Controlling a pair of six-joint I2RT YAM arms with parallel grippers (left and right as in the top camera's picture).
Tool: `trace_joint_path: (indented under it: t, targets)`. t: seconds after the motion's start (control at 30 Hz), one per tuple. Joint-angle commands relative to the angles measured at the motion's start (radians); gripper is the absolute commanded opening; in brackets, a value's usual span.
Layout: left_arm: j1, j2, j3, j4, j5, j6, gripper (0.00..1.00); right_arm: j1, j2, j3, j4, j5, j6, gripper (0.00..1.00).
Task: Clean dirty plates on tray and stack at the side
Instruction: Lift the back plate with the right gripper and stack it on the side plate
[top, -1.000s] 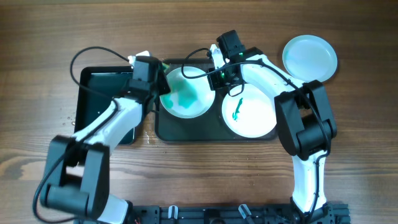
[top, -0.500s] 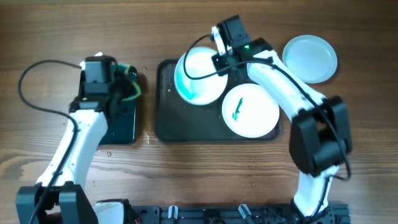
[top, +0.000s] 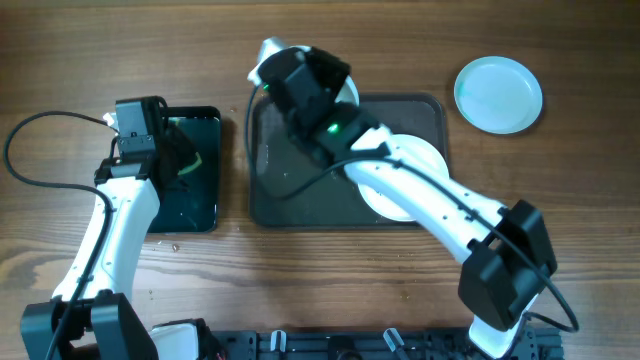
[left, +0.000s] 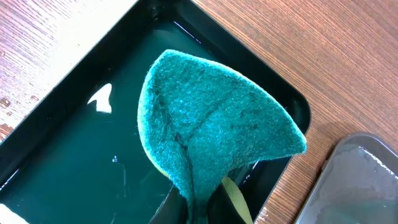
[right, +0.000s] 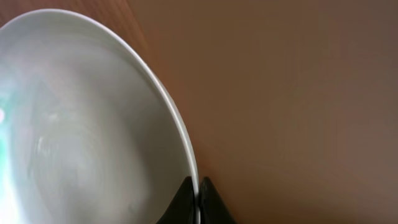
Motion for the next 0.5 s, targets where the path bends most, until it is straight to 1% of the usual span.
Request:
trace_joint_path:
  t: [0.0,0.07,0.1,0.33,0.4,0.47]
  targets:
    - [0.006,-0.006,-0.005,0.003,-0.024,-0.007,0.04,0.05,-0.017,0.018,0.062,0.155,-0.323,0.04]
    - [0.006,-0.006,-0.005,0.003,-0.024,-0.007,0.04,0.078,-0.017,0.018,0.109,0.187,-0.403,0.04]
    - [0.006,-0.006,-0.005,0.003,-0.023,-0.007,0.04,0.085,-0.017,0.018,0.119,0.191,-0.417,0.04]
    - [0.006,-0.006,-0.005,0.0,-0.023,-0.007,0.04,0.102,-0.017,0.014,0.114,0.193,-0.398,0.04]
    - [0.006,-0.006,-0.005,-0.002,-0.023,-0.006,0.04,0.101,-0.017,0.014,0.047,0.134,-0.346,0.04]
    - [0.006,-0.006,-0.005,-0.002,-0.023,-0.007,0.04,0.1,-0.017,0.014,-0.066,0.002,-0.272,0.04]
